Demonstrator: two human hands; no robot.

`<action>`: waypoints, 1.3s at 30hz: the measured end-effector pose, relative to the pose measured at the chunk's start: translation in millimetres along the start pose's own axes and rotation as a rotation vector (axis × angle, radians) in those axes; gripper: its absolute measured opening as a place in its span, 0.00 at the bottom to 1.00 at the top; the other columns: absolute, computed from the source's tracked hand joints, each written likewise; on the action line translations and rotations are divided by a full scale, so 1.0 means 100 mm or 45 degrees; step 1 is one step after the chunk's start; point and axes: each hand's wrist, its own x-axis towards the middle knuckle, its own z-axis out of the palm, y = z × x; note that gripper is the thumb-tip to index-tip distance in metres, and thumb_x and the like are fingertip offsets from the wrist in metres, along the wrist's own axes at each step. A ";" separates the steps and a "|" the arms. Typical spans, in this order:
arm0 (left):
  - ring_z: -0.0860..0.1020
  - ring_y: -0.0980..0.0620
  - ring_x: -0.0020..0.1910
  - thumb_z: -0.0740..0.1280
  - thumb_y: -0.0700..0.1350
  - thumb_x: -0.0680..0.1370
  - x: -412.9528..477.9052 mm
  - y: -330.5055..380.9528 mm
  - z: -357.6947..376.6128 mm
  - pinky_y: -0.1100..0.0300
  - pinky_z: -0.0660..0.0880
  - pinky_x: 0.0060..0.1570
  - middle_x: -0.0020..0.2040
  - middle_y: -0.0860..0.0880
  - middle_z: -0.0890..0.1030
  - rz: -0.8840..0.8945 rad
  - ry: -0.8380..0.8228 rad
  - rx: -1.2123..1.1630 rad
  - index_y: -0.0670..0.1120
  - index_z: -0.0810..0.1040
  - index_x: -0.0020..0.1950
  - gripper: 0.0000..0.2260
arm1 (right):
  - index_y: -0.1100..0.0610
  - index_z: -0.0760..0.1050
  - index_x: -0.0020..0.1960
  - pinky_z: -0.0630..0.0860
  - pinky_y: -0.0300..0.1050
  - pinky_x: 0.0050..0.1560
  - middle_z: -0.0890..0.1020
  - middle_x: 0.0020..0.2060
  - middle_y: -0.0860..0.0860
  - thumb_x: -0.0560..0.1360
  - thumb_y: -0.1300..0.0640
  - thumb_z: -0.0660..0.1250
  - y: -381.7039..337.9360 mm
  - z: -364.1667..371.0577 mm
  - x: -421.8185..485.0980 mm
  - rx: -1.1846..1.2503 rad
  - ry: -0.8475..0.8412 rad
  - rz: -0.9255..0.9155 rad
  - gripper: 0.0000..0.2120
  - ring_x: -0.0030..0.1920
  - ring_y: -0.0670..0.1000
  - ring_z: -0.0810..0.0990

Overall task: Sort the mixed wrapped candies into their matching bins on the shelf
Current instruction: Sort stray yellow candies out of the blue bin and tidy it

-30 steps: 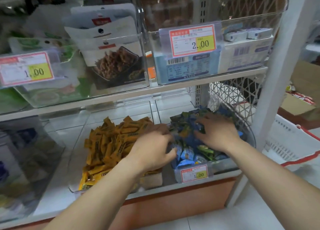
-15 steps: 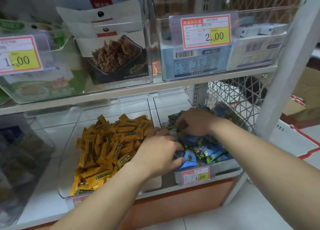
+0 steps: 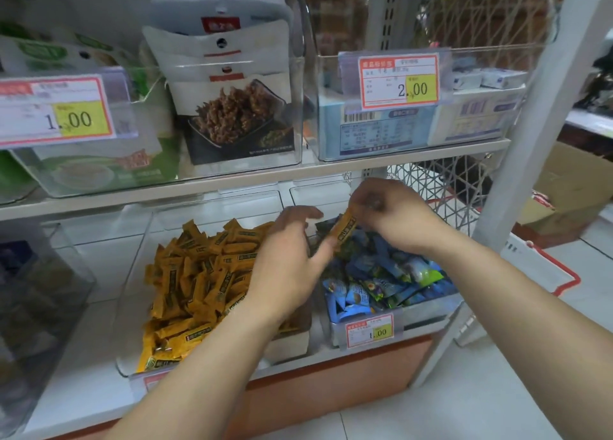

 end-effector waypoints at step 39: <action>0.70 0.52 0.55 0.58 0.65 0.69 -0.03 -0.11 0.15 0.49 0.64 0.64 0.48 0.58 0.80 0.475 -0.507 0.700 0.55 0.83 0.49 0.21 | 0.40 0.81 0.43 0.67 0.27 0.38 0.80 0.42 0.36 0.73 0.56 0.74 0.55 0.11 0.51 -0.410 -0.370 0.050 0.10 0.43 0.37 0.77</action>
